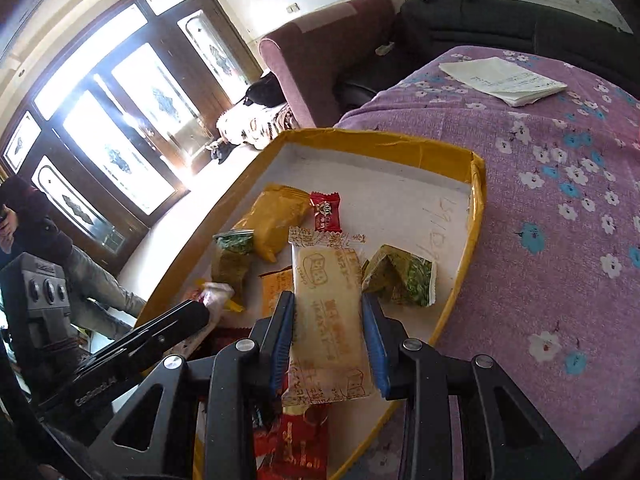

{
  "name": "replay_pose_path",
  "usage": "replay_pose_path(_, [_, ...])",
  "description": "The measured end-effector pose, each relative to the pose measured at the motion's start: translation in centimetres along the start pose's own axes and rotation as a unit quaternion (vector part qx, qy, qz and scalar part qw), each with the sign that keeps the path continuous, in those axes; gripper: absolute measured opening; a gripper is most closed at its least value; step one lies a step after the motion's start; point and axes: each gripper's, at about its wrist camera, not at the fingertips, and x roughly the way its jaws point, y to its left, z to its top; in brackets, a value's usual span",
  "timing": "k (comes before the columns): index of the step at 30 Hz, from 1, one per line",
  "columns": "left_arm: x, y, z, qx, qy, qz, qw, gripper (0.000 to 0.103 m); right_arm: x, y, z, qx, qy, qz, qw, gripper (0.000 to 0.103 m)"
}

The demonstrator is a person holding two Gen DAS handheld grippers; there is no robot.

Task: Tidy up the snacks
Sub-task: 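Carry both packs over the yellow tray and open both grippers, then grasp the orange-edged cracker pack with the right gripper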

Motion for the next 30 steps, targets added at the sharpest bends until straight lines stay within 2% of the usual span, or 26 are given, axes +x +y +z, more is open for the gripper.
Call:
replay_pose_path(3, [-0.4,0.0,0.2,0.002,-0.004,-0.005,1.0000,0.031,1.3,0.0,0.7,-0.009,0.000,-0.019,1.000,0.038])
replay_pose_path(5, [-0.8,-0.1,0.2,0.003,-0.009,-0.006,0.9999,0.035,1.2,0.0,0.9,-0.005,-0.004,-0.017,1.000,0.040])
replay_pose_path(8, [-1.8,-0.3,0.2,0.001,-0.023,-0.005,0.9997,0.048,0.0,0.1,0.9,-0.002,-0.020,-0.006,1.000,0.040])
replay_pose_path(10, [-2.6,-0.5,0.2,-0.002,-0.031,-0.005,0.9995,0.055,-1.5,0.3,0.8,-0.005,-0.036,-0.004,0.999,0.045])
replay_pose_path(11, [-3.0,-0.8,0.2,-0.003,-0.033,-0.003,0.9994,0.057,-2.2,0.4,0.8,-0.006,-0.044,-0.004,0.999,0.047])
replay_pose_path(13, [-3.5,-1.3,0.1,-0.004,-0.035,0.011,0.9993,0.070,-3.7,0.3,0.7,-0.007,-0.060,-0.005,0.998,0.048])
replay_pose_path(14, [-3.7,-1.6,0.0,-0.005,-0.036,0.014,0.9992,0.072,-4.6,0.1,0.6,-0.005,-0.070,-0.004,0.998,0.049])
replay_pose_path(20, [-5.2,-3.8,-1.2,0.003,-0.041,-0.017,0.9990,0.072,-9.0,-1.7,-0.4,0.020,-0.108,0.000,0.994,0.057])
replay_pose_path(30, [-7.1,-8.4,-2.8,0.052,-0.045,-0.037,0.9969,0.072,-12.8,-6.5,-2.7,0.055,-0.130,-0.025,0.990,0.059])
